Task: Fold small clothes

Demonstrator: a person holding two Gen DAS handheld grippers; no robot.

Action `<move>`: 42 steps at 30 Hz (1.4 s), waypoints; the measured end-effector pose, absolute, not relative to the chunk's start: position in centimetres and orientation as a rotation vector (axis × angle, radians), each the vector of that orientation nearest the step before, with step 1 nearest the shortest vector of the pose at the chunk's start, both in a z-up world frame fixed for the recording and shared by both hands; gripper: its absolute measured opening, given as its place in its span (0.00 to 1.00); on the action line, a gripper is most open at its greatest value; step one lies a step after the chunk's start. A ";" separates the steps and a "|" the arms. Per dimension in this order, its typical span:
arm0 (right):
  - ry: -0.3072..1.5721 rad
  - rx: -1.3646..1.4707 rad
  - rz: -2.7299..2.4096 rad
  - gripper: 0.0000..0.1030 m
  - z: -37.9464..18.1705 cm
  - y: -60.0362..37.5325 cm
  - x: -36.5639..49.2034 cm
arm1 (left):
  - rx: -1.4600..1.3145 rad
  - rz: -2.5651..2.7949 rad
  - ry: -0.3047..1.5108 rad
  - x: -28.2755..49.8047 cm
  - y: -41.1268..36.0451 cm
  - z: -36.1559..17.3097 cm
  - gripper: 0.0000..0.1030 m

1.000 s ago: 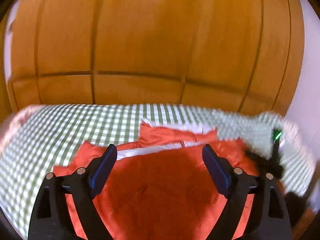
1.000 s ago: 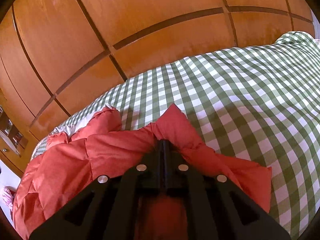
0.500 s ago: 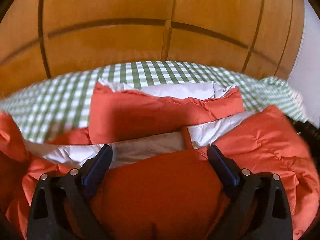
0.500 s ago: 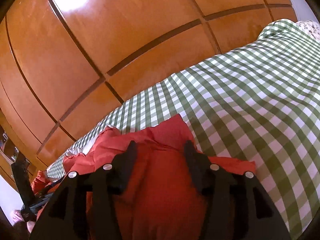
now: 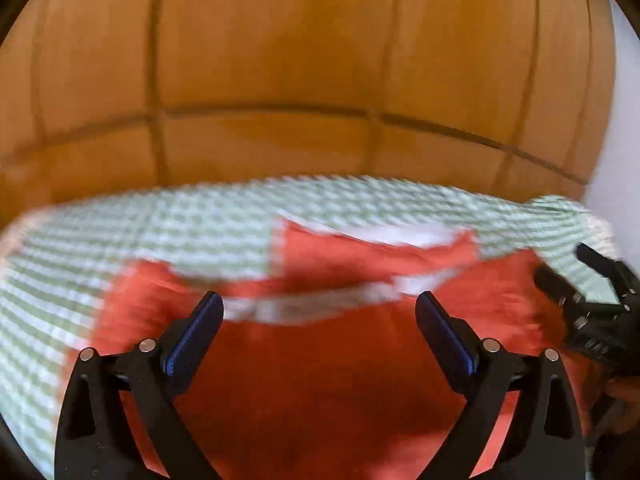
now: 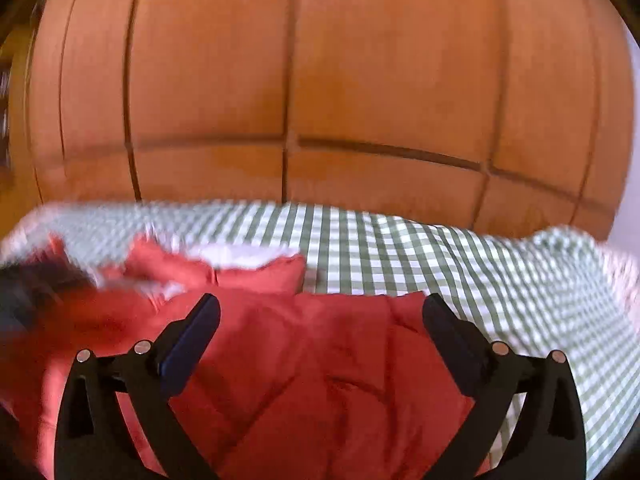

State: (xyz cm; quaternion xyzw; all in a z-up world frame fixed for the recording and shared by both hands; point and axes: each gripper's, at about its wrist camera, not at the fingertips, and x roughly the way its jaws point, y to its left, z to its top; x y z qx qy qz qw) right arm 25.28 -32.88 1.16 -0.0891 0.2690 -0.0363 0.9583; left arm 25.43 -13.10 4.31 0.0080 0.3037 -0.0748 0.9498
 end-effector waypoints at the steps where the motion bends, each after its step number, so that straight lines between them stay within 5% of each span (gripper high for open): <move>1: 0.600 -0.207 -0.120 0.98 -0.3 -32.9 26.5 | 0.059 -0.086 0.606 25.5 -12.2 4.3 0.93; 5: 0.647 -0.092 -0.139 0.98 -2.8 -35.1 28.1 | 0.167 0.119 0.721 27.7 -8.3 0.3 0.96; 9: 0.643 -0.112 -0.142 0.98 -3.8 -34.9 28.4 | -0.146 0.011 0.789 28.6 -2.9 -2.7 0.97; 15: 0.649 -0.078 -0.110 0.98 -3.9 -35.5 28.6 | -0.251 -0.045 0.811 28.9 -1.4 -3.2 0.97; 26: 0.586 -0.029 -0.078 0.98 -0.1 -34.9 21.3 | -0.593 0.127 0.599 14.9 3.7 0.0 0.97; 36: 0.437 -0.092 0.026 0.98 0.1 -31.6 12.1 | -0.692 0.024 0.702 11.9 2.4 -3.9 0.97; 42: 0.559 -0.279 -0.018 0.98 -4.2 -28.8 13.7 | -0.776 -0.009 0.658 10.9 1.6 -4.5 0.97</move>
